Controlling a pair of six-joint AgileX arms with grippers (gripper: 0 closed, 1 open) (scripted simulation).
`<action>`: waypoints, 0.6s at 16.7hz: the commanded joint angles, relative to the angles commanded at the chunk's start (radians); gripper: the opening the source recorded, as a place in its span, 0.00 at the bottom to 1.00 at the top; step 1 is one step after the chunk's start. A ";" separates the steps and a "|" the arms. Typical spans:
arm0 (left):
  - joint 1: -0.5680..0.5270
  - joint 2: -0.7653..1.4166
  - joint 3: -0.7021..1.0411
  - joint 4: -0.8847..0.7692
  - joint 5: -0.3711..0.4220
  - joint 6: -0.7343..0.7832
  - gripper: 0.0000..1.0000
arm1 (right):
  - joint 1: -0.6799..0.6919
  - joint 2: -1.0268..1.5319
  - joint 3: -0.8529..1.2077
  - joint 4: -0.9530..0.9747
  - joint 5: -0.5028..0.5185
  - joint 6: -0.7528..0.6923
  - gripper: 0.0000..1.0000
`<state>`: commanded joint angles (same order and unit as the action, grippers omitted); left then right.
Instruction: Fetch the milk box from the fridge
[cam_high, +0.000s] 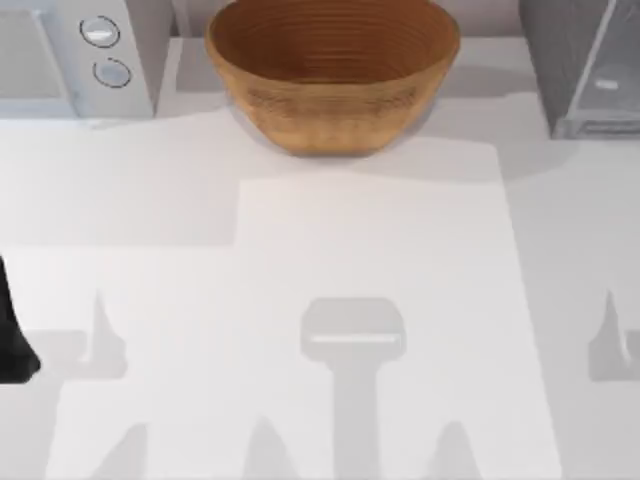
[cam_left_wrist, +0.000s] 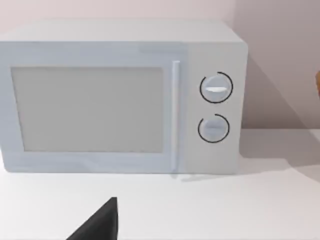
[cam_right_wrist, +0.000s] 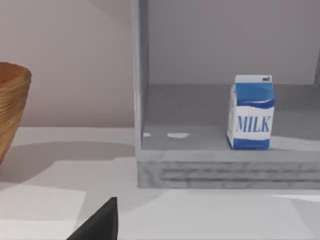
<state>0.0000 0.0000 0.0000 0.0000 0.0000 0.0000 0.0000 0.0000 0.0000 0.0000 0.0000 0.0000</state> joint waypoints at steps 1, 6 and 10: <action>0.000 0.000 0.000 0.000 0.000 0.000 1.00 | 0.000 0.000 0.000 0.000 0.000 0.000 1.00; 0.000 0.000 0.000 0.000 0.000 0.000 1.00 | -0.039 0.104 0.018 0.105 -0.039 -0.001 1.00; 0.000 0.000 0.000 0.000 0.000 0.000 1.00 | -0.127 0.372 0.052 0.370 -0.121 -0.001 1.00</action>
<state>0.0000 0.0000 0.0000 0.0000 0.0000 0.0000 -0.1272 0.3721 0.0520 0.3697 -0.1214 -0.0012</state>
